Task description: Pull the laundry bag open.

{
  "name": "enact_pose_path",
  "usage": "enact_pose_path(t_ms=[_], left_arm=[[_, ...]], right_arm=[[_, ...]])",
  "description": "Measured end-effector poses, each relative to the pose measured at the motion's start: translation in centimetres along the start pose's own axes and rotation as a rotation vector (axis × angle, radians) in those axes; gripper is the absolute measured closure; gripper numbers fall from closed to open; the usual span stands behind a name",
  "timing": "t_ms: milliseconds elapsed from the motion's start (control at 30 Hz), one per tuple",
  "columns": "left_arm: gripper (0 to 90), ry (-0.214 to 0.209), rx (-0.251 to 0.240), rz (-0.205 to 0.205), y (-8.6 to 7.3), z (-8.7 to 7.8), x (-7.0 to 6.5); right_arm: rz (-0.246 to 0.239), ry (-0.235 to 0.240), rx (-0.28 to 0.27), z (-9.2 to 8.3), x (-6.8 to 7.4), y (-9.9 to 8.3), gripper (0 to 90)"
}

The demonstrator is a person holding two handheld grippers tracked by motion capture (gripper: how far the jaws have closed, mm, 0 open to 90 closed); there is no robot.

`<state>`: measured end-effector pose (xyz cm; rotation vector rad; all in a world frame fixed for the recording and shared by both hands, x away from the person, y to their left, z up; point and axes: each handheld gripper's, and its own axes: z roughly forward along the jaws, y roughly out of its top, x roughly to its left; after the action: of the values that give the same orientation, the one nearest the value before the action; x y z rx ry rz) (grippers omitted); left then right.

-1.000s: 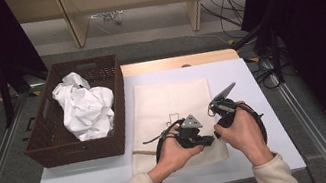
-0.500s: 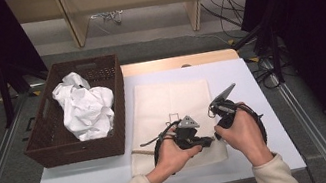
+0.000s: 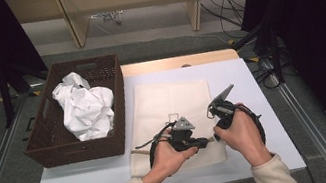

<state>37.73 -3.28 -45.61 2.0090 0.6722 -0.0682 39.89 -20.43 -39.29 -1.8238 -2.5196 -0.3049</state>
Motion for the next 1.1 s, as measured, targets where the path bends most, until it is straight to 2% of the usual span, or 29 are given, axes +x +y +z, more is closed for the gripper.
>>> enact_pose_path(t_ms=[67, 100, 133, 233, 267, 367, 400, 533, 567, 633, 667, 733, 767, 867, 900, 933, 1000, 1033, 1100], left_arm=[[86.8, 0.013, 0.009, 0.000, 0.0, -0.2, 0.0], [86.8, 0.015, 0.012, 0.006, 0.0, -0.3, 0.0], [86.8, 0.008, 0.007, 0.019, 0.0, -0.3, 0.1], [86.8, 0.011, 0.011, 0.023, 0.0, -0.5, 0.1], [86.8, 0.008, 0.013, 0.013, 0.0, -0.5, 0.1], [86.8, 0.011, 0.012, 0.008, 0.0, -0.6, 0.1], [86.8, 0.015, 0.011, 0.015, 0.0, -0.6, 0.1], [86.8, 0.013, 0.010, 0.021, 0.0, -0.9, 0.2], [86.8, 0.015, 0.014, 0.005, 0.0, -0.9, 0.1], [86.8, 0.020, 0.016, 0.024, 0.0, -1.1, 0.2], [86.8, 0.020, 0.016, 0.024, 0.0, -1.1, 0.2], [86.8, 0.015, 0.012, 0.026, 0.0, -1.2, 0.3], [86.8, 0.028, 0.019, 0.008, -0.1, -1.3, 0.2], [86.8, 0.030, 0.017, 0.005, -0.1, -1.5, 0.2], [86.8, 0.024, 0.014, 0.000, -0.1, -1.5, 0.3], [86.8, 0.036, 0.022, 0.002, -0.1, -1.6, 0.4], [86.8, 0.028, 0.016, 0.003, -0.1, -1.7, 0.4], [86.8, 0.029, 0.017, -0.009, -0.2, -1.7, 0.3], [86.8, 0.027, 0.017, 0.000, -0.2, -1.9, 0.4]], right_arm=[[-0.001, -0.006, -0.007, 0.0, 0.0, 0.0, 84.7], [-0.011, 0.039, 0.000, 0.0, -0.3, 0.0, 84.7], [-0.008, 0.036, -0.001, 0.1, -0.3, 0.0, 84.7], [-0.017, 0.039, -0.002, 0.1, -0.3, 0.1, 84.7], [-0.007, 0.000, 0.003, 0.1, 0.0, 0.0, 84.7], [-0.004, -0.001, 0.001, 0.1, 0.0, 0.0, 84.7], [-0.011, 0.031, 0.001, 0.1, -0.2, 0.1, 84.7], [-0.011, 0.025, 0.002, 0.2, -0.2, 0.1, 84.7], [-0.010, 0.029, -0.002, 0.3, -0.2, 0.1, 84.7], [0.010, -0.003, -0.004, 0.2, 0.1, 0.0, 84.7], [-0.011, -0.008, -0.003, 0.2, 0.0, 0.0, 84.7], [-0.009, -0.002, 0.002, 0.2, 0.0, 0.0, 84.7], [0.009, -0.003, -0.005, 0.3, 0.1, 0.0, 84.7], [0.006, -0.001, -0.007, 0.3, 0.1, 0.0, 84.6], [-0.011, 0.038, -0.003, 0.3, -0.2, 0.1, 84.6], [-0.036, 0.029, -0.014, 0.5, -0.4, 0.1, 84.6], [-0.030, 0.032, -0.009, 0.4, -0.3, 0.1, 84.7], [-0.017, 0.030, 0.007, 0.3, -0.2, 0.1, 84.6], [-0.015, 0.029, 0.007, 0.3, -0.2, 0.1, 84.7]])
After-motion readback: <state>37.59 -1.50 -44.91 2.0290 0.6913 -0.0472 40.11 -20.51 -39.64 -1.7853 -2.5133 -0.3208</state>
